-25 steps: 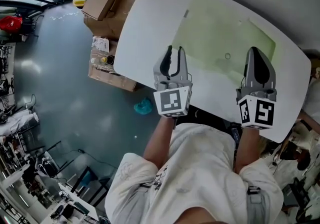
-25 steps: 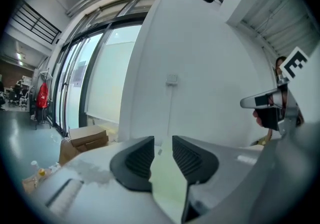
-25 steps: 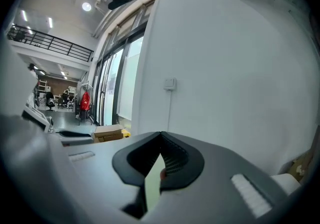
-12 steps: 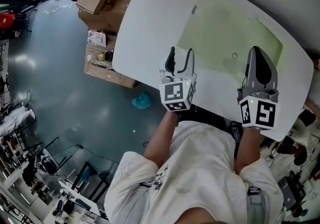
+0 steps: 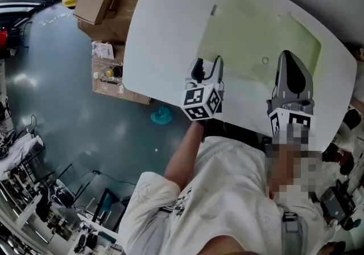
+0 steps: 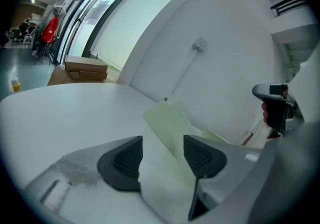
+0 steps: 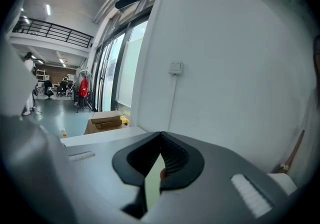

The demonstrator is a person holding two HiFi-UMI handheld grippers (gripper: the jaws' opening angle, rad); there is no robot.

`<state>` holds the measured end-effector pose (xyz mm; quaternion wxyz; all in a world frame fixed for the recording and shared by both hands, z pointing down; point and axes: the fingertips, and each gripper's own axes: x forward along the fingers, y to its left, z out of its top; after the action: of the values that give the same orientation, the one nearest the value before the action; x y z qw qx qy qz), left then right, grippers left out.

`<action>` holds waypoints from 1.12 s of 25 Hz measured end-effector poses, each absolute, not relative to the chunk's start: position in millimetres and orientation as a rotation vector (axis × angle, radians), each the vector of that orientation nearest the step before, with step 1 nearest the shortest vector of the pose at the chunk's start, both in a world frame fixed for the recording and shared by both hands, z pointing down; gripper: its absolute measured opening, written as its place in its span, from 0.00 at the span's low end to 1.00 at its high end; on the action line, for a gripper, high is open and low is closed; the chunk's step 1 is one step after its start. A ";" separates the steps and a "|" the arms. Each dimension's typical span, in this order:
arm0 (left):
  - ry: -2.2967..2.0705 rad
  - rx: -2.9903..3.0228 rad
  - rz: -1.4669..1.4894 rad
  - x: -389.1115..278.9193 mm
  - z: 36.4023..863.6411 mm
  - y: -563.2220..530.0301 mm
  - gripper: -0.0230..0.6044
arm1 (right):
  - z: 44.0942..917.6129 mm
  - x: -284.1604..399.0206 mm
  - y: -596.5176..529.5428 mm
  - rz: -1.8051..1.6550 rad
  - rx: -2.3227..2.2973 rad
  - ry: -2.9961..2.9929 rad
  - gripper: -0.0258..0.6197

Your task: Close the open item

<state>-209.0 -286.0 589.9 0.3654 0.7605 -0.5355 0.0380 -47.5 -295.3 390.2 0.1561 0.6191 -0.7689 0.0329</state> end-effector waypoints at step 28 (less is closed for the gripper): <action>-1.388 2.354 0.102 -127.6 490.1 -277.6 0.10 | 366.8 47.7 -243.1 0.090 2.059 -2.075 0.04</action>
<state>-127.6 -277.6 490.1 0.2020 0.8432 -0.4969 0.0365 47.7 -243.1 366.8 0.1080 0.6999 -0.7053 0.0307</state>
